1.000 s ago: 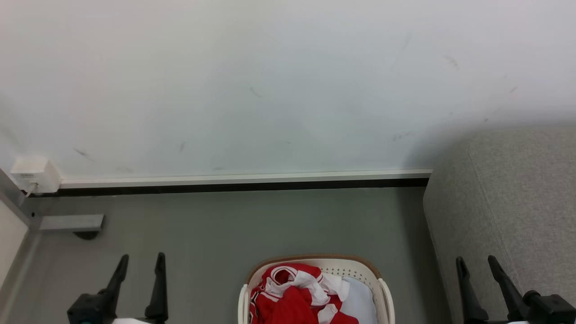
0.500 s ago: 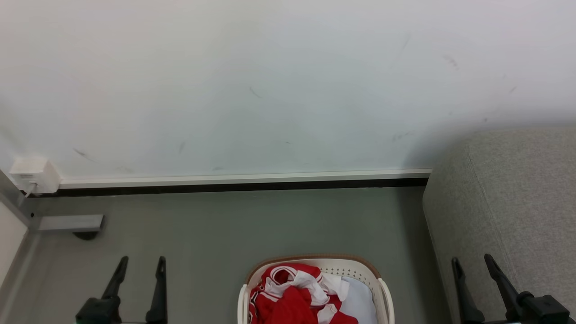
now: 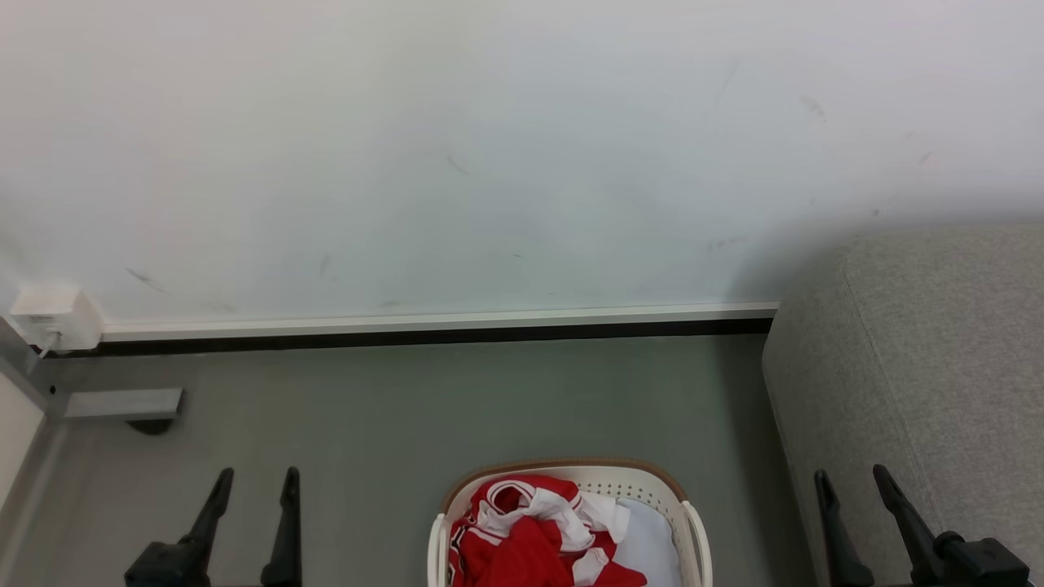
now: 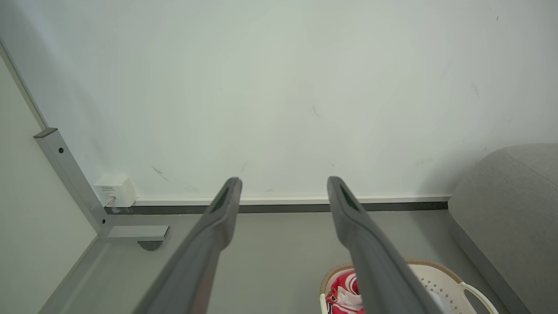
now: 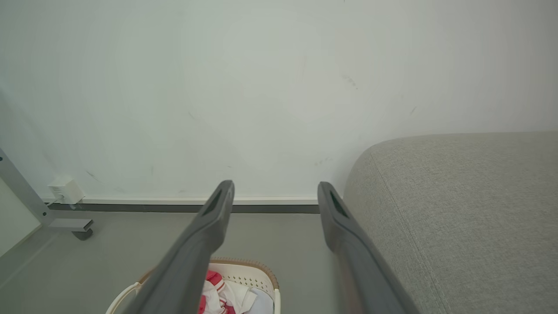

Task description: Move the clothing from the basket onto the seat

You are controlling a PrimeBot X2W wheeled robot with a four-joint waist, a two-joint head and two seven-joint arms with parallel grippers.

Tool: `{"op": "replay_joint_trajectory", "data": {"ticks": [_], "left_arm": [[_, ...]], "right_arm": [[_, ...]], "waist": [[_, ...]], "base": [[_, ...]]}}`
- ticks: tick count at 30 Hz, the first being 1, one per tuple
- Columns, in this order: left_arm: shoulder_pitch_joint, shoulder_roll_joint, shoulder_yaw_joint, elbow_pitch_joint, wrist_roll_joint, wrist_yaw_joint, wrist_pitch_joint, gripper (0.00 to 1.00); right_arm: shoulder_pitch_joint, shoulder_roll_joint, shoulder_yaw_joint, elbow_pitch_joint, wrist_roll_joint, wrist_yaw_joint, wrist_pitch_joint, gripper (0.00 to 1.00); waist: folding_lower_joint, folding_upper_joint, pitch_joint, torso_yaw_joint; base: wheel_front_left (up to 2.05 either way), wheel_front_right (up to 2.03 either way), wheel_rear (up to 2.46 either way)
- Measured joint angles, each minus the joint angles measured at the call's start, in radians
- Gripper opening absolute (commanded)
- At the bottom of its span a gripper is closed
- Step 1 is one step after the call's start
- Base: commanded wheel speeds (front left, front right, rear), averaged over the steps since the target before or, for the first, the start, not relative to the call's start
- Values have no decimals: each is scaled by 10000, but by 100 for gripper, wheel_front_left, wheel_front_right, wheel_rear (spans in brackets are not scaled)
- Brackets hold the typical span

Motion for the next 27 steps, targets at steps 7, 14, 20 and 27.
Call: {"op": "replay_joint_trajectory", "data": {"ticks": [7,14,20,27], "left_arm": [[-26,-102,144,35,84,-146,0,100],[-52,-167,255,77,169,-272,0,100],[-481,-205,-81,136,265,-472,0,100],[-1782,-161,-1139,809,539,-673,0,100]], "right_arm": [[-12,-77,69,40,90,0,0,100],[-153,-86,173,-8,94,0,0,100],[-384,-180,188,-307,96,0,0,100],[-898,-201,182,-926,33,0,-23,100]], "waist": [[0,0,10,-74],[0,0,113,-255],[0,0,443,-516],[0,0,1325,-861]], "base": [[0,0,0],[0,0,0],[0,0,0],[0,0,0]]}}
